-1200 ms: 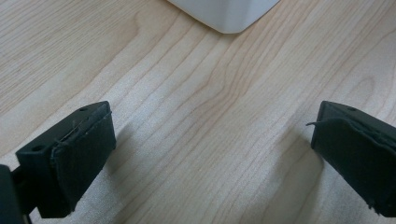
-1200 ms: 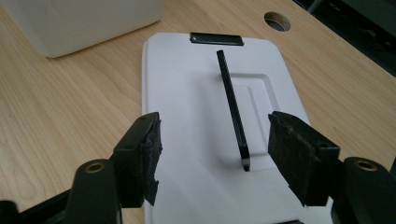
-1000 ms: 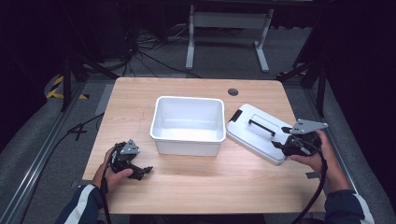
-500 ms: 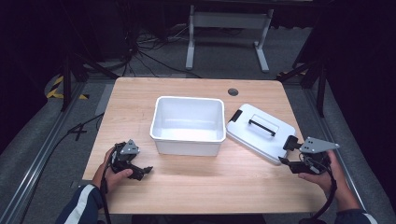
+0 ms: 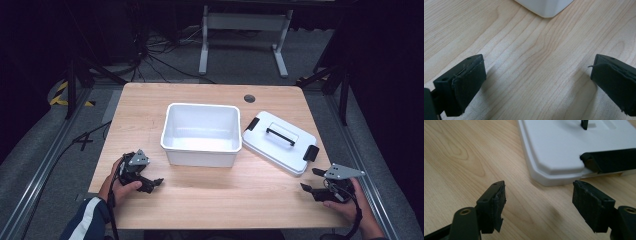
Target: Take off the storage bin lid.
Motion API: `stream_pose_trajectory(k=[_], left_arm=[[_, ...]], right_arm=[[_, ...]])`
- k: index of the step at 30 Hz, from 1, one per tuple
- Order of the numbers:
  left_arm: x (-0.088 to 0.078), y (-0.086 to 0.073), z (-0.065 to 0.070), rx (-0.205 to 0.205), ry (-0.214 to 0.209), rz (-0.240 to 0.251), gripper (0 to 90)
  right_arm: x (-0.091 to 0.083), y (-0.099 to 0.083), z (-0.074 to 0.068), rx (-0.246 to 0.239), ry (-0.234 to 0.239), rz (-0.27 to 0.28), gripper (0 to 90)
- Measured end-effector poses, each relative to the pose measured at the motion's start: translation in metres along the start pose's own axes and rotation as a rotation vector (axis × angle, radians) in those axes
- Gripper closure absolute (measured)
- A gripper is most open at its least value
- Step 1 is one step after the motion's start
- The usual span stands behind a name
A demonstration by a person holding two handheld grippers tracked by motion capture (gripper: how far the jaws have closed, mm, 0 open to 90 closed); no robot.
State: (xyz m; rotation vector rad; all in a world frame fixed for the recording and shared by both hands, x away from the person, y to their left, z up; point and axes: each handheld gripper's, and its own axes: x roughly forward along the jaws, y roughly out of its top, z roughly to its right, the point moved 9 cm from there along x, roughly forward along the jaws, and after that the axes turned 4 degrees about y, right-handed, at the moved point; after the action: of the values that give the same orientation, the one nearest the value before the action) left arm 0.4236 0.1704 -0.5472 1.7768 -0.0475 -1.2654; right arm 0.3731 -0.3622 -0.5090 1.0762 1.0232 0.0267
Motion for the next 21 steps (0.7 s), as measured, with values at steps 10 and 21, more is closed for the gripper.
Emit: stream_pose_trajectory(k=[10,21], left_arm=[[0.0,0.0,0.001,-0.015,0.005,0.007,0.4],[-0.001,-0.001,0.0,-0.01,0.005,0.003,0.5]], right_arm=[[0.011,-0.015,-0.003,0.098,0.042,0.006,19.4],[0.012,-0.016,-0.002,0.105,0.034,0.003,17.7]])
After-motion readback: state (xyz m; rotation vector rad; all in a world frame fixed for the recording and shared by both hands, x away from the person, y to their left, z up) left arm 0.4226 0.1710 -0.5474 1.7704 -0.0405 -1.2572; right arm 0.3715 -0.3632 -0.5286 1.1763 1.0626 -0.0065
